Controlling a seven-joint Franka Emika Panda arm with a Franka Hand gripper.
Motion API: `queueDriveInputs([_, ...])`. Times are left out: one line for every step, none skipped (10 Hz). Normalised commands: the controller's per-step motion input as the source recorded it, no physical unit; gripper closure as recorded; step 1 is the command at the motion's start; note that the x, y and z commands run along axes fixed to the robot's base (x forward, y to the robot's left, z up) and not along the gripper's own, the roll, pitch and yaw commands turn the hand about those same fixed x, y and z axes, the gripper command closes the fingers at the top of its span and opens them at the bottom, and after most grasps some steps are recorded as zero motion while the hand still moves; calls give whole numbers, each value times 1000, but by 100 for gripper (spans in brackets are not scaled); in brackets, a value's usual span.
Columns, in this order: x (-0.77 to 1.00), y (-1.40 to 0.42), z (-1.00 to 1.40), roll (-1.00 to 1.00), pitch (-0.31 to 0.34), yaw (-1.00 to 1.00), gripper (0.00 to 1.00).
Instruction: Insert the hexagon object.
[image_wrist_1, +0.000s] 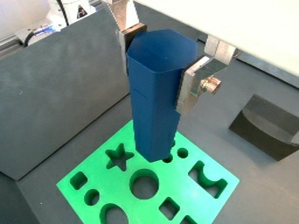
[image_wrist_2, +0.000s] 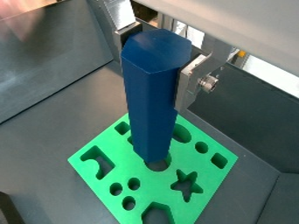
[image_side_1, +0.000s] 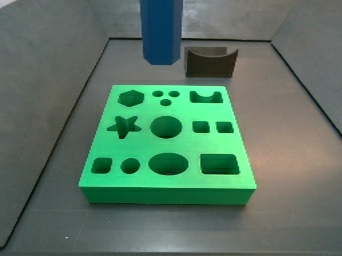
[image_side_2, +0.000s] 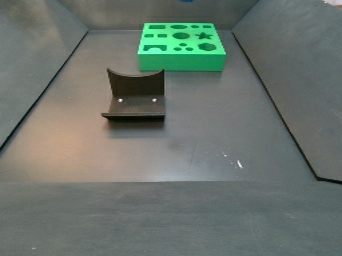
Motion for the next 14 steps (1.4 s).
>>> queueDriveInputs([-89,0,0,0,0,-20,100])
queueDriveInputs([-163,29,0,0,0,-57,100])
queueDriveInputs([-617,183,-217,0,-103,-634,100])
queueDriveInputs([-497,109,-363,0,-44,-791,100])
queueDriveInputs([-409,74,-429,0,-40,-866,100])
queueDriveInputs([-403,74,-431,0,-39,-871,100])
queueDriveInputs([-414,100,-494,0,-17,-854,100])
queueDriveInputs([-434,177,-569,0,0,-783,100])
queueDriveInputs([-374,486,-714,0,-57,-503,100])
queueDriveInputs([0,514,-754,0,-64,-454,100])
queueDriveInputs([154,509,-543,-114,-71,-377,100])
queueDriveInputs([100,211,-297,-63,-14,-169,100])
queueDriveInputs([49,0,-186,-6,-4,-86,100])
queueDriveInputs([0,0,-186,0,-39,-3,100])
